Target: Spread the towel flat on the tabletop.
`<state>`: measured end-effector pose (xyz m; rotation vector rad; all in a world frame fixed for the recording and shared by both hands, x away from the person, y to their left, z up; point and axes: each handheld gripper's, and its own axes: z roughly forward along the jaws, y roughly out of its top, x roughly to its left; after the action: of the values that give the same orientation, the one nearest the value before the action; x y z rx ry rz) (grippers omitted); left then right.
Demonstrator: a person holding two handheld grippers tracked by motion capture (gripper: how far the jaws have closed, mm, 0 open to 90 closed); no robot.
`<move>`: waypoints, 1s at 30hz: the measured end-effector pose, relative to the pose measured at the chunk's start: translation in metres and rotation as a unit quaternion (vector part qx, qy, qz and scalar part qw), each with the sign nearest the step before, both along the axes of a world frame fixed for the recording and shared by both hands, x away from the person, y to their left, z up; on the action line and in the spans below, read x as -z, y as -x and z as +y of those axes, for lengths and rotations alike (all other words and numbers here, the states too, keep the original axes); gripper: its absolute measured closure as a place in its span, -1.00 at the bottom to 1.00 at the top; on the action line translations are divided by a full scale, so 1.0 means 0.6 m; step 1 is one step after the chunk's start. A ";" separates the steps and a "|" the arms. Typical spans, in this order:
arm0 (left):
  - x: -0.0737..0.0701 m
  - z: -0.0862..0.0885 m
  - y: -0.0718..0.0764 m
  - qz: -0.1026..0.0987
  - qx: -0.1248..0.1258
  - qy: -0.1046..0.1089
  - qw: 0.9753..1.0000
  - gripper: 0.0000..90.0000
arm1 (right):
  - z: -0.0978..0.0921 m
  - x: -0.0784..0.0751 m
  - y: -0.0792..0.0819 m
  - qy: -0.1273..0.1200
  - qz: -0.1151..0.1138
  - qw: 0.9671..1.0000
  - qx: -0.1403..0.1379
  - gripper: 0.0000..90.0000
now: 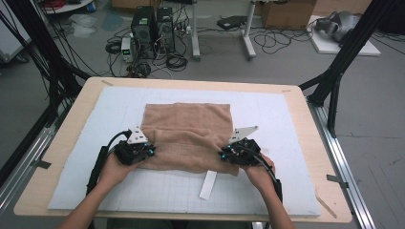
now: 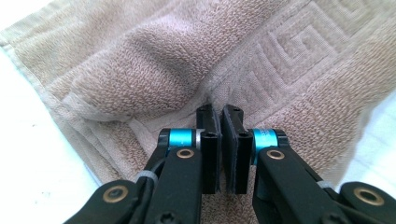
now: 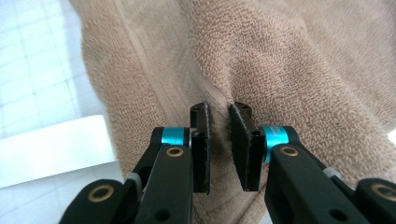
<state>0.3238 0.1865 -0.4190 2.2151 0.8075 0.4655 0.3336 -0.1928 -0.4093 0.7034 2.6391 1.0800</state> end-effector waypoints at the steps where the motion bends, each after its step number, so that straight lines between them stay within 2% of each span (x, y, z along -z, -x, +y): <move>1: -0.003 0.001 0.004 -0.001 0.000 0.003 1.000 0.91 | -0.001 -0.003 0.002 -0.003 -0.001 1.000 -0.001 0.75; 6: -0.028 0.009 0.026 -0.018 0.006 0.013 1.000 0.90 | -0.003 -0.023 0.015 -0.006 -0.012 1.000 -0.012 0.75; 9: -0.052 0.016 0.041 -0.024 0.007 0.035 0.999 0.90 | -0.001 -0.039 0.025 -0.007 -0.026 0.999 -0.019 0.75; 14: -0.095 0.027 0.068 -0.047 0.021 0.033 0.998 0.90 | -0.004 -0.075 0.048 -0.017 -0.043 0.998 -0.035 0.74; 17: -0.105 0.033 0.082 -0.049 0.026 0.031 0.998 0.90 | -0.002 -0.090 0.063 -0.016 -0.055 0.997 -0.047 0.73; 19: -0.104 0.034 0.092 -0.050 0.028 0.029 0.998 0.90 | 0.001 -0.093 0.068 -0.012 -0.053 0.997 -0.054 0.73; 22: -0.099 0.039 0.114 -0.040 0.039 0.034 0.998 0.91 | 0.002 -0.090 0.078 -0.011 -0.041 0.997 -0.063 0.74; 25: -0.105 0.047 0.153 -0.040 0.050 0.037 0.997 0.91 | 0.001 -0.092 0.102 -0.019 -0.029 0.996 -0.079 0.74; 27: -0.117 0.054 0.180 -0.044 0.070 0.051 0.995 0.88 | 0.001 -0.101 0.124 -0.021 -0.014 0.995 -0.098 0.72; 28: -0.123 0.057 0.190 -0.049 0.074 0.056 0.994 0.77 | 0.000 -0.105 0.131 -0.022 -0.016 0.995 -0.100 0.63; 29: -0.128 0.058 0.195 -0.053 0.067 0.060 0.994 0.58 | -0.001 -0.112 0.138 -0.033 -0.015 0.994 -0.101 0.55; 30: -0.132 0.058 0.195 -0.055 0.068 0.062 0.994 0.53 | -0.003 -0.119 0.141 -0.043 -0.014 0.994 -0.101 0.50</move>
<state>0.2065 0.2214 -0.3396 2.0931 0.6069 0.4543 0.2489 -0.1945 -0.3382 0.4389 2.6993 1.2532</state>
